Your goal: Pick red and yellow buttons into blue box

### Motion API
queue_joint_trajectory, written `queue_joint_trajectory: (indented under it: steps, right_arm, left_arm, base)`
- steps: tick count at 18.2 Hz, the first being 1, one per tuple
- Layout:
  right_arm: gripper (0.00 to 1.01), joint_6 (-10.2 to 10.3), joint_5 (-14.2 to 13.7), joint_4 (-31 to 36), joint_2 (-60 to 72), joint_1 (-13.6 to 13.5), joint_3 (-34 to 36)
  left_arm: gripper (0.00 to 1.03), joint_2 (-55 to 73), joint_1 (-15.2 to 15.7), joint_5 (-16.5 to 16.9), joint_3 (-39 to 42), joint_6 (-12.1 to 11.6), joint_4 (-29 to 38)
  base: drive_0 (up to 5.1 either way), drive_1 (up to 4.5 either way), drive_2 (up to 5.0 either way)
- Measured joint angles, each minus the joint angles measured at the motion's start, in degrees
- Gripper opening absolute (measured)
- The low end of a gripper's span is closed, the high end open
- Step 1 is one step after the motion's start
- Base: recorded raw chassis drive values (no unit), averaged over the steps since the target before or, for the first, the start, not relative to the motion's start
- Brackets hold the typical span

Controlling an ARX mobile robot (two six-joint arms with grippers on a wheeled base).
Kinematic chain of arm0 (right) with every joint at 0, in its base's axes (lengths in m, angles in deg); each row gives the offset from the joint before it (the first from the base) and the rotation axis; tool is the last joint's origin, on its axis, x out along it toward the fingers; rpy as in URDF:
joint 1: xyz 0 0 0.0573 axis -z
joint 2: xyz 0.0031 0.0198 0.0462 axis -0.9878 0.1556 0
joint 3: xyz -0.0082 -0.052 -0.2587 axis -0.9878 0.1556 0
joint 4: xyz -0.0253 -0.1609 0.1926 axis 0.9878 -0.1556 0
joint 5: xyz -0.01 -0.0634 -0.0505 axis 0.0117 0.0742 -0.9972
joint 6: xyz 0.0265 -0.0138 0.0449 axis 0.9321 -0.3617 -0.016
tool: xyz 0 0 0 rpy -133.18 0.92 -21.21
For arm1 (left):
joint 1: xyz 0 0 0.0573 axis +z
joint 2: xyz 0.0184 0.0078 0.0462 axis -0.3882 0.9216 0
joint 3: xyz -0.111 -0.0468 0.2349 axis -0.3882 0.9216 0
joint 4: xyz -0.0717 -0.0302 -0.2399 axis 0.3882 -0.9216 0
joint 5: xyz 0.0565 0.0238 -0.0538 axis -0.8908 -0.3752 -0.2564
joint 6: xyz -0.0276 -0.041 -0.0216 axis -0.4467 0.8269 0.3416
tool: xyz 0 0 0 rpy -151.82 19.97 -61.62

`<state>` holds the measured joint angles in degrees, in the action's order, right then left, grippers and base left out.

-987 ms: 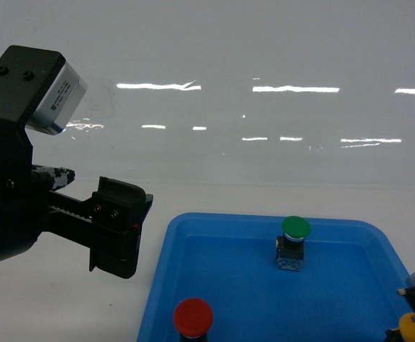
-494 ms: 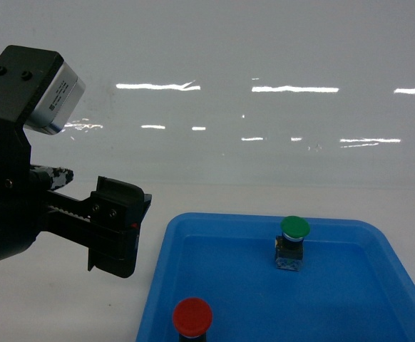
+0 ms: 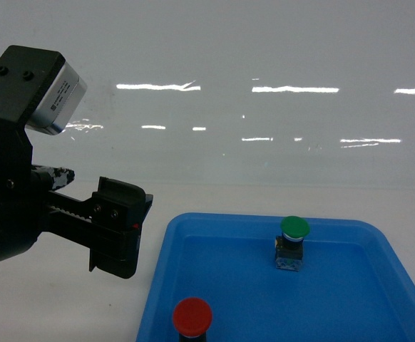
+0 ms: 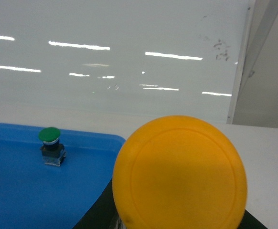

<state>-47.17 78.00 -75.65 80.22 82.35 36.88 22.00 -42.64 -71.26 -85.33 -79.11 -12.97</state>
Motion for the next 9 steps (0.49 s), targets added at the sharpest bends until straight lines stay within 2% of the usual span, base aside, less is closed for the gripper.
queue_joint_trajectory:
  steps: [1,2,3,4,5,6,9]
  right_arm:
    - [0.26,-1.29,-1.62,0.35,-0.79,0.22,0.07]
    - [0.26,-2.45,-2.21,0.33,-0.7,-0.7,0.04]
    - [0.26,-2.6,-2.27,0.31,-0.72,-0.7,0.04]
    - [0.26,-2.6,-2.29,0.31,-0.72,-0.7,0.04]
    - [0.26,-2.6,-2.29,0.31,-0.72,-0.7,0.04]
    - [0.26,-2.62,-2.34,0.31,-0.72,-0.7,0.04]
    - [0.26,-2.62,-2.36,0.31,-0.72,-0.7,0.04]
  left_arm:
    - [0.98,0.0,0.0,0.0,0.0,-0.02,-0.04]
    - [0.98,0.0,0.0,-0.02,0.0,-0.02,-0.04]
    - [0.98,0.0,-0.52,-0.85,0.0,0.26,-0.85]
    - [0.98,1.79,-2.47,-2.4,-1.03,1.22,-5.33]
    - [0.98,5.92,-4.44,-1.84,-6.32,3.5,-11.89]
    - [0.98,7.5,-4.96,-0.9,-9.66,6.27,-16.55]
    - [0.98,9.44,-5.66,1.55,-14.51,11.61,-24.33]
  base:
    - [0.0,0.0,0.0]
    - [0.0,0.0,0.0]
    - [0.0,0.0,0.0]
    - [0.0,0.0,0.0]
    - [0.0,0.0,0.0]
    - [0.0,0.0,0.0]
    - [0.0,0.0,0.0]
